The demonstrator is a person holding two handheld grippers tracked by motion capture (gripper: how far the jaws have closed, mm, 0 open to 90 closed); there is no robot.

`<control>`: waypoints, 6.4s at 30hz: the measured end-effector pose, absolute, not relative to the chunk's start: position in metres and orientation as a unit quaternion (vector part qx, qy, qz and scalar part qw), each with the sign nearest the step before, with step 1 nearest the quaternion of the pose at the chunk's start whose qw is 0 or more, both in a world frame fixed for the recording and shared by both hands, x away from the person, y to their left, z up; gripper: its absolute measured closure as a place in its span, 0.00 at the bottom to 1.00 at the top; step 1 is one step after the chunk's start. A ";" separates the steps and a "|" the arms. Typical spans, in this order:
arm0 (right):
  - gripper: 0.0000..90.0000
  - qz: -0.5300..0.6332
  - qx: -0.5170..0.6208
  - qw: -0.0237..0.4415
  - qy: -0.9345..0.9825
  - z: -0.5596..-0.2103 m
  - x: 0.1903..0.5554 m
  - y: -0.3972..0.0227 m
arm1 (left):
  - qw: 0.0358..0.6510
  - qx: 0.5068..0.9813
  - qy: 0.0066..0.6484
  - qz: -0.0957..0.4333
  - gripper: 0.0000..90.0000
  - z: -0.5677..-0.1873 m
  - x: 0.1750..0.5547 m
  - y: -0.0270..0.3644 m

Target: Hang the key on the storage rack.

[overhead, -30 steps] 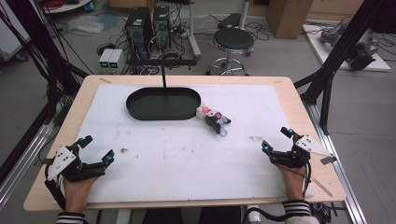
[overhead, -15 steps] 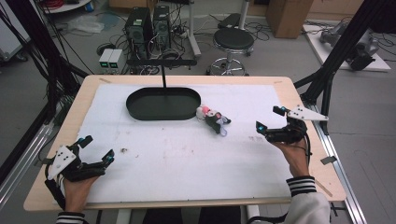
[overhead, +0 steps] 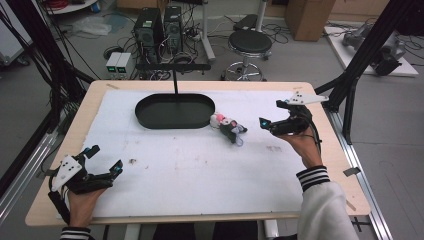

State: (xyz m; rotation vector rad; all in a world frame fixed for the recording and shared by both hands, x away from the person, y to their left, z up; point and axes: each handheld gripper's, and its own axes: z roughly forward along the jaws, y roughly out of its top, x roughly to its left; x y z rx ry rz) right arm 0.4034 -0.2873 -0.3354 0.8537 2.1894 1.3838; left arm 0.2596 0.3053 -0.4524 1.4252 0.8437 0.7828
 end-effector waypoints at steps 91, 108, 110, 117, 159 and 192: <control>0.50 0.258 0.293 0.061 0.919 -0.406 0.489 -0.165 | 0.599 0.628 0.367 0.335 0.02 -0.451 0.262 0.304; 0.50 0.335 0.231 0.059 0.912 -0.366 0.461 -0.169 | 0.604 0.653 0.346 0.299 0.02 -0.443 0.266 0.306; 0.50 0.350 0.216 0.061 0.909 -0.358 0.455 -0.171 | 0.611 0.667 0.334 0.266 0.02 -0.434 0.273 0.306; 0.50 0.382 0.167 0.053 0.908 -0.341 0.436 -0.171 | 0.602 0.693 0.315 0.242 0.02 -0.409 0.285 0.302; 0.50 0.402 0.026 0.035 0.914 -0.318 0.372 -0.148 | 0.496 0.859 0.088 0.088 0.02 -0.313 0.353 0.150; 0.50 0.383 0.015 0.017 0.923 -0.331 0.365 -0.132 | 0.408 0.911 0.057 0.015 0.28 -0.322 0.359 0.098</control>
